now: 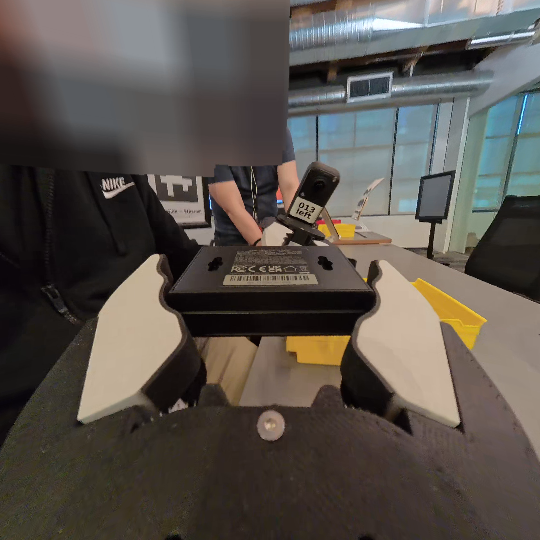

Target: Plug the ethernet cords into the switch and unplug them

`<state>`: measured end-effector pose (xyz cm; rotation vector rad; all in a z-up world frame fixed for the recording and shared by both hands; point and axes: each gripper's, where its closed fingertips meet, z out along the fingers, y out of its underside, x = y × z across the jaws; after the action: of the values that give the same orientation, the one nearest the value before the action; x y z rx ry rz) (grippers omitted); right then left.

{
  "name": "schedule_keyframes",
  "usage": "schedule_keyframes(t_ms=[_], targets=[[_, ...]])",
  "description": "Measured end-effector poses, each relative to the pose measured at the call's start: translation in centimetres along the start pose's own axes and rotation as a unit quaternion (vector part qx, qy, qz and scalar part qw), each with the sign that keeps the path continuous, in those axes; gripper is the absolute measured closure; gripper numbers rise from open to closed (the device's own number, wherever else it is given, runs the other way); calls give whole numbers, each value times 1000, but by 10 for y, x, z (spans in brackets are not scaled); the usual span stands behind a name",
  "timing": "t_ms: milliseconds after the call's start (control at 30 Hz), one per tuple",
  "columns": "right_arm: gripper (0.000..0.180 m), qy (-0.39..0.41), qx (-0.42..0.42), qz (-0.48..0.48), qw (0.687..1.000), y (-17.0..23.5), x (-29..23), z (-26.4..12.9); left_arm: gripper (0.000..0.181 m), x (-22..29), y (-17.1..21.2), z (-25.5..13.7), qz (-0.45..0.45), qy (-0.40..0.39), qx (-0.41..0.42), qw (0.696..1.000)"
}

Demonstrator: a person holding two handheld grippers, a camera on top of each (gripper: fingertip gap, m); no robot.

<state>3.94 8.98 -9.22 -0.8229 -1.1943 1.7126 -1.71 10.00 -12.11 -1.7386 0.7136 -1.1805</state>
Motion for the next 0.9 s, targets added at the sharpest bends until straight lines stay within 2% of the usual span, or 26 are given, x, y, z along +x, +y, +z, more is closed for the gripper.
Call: schedule_keyframes(t_ms=[267,367,400,500,567,633,733,800,900], targets=[[56,0,9,10,1000,0,4,-8,129,-41,1,-69,76,-146,-40,986],[56,9,4,16,1000,4,10,-13,127,-75,14,-113,159,-250,-134,946],[56,12,6,21,1000,6,13,-15,126,-83,24,-128,171,-263,-177,933],[56,23,4,37,999,17,23,-21,117,-119,52,-177,158,-332,-268,890],[56,29,-3,47,998,28,29,-23,117,-128,68,-195,123,-332,-295,888],[56,35,-9,56,998,39,34,-25,118,-142,82,-215,111,-354,-324,870],[56,39,-12,68,997,51,38,-29,126,-129,106,-208,102,-293,-357,881],[56,42,-11,75,996,56,40,-31,132,-119,125,-198,105,-252,-393,878],[56,46,-15,81,995,63,44,-33,132,-122,150,-187,89,-246,-439,860]])
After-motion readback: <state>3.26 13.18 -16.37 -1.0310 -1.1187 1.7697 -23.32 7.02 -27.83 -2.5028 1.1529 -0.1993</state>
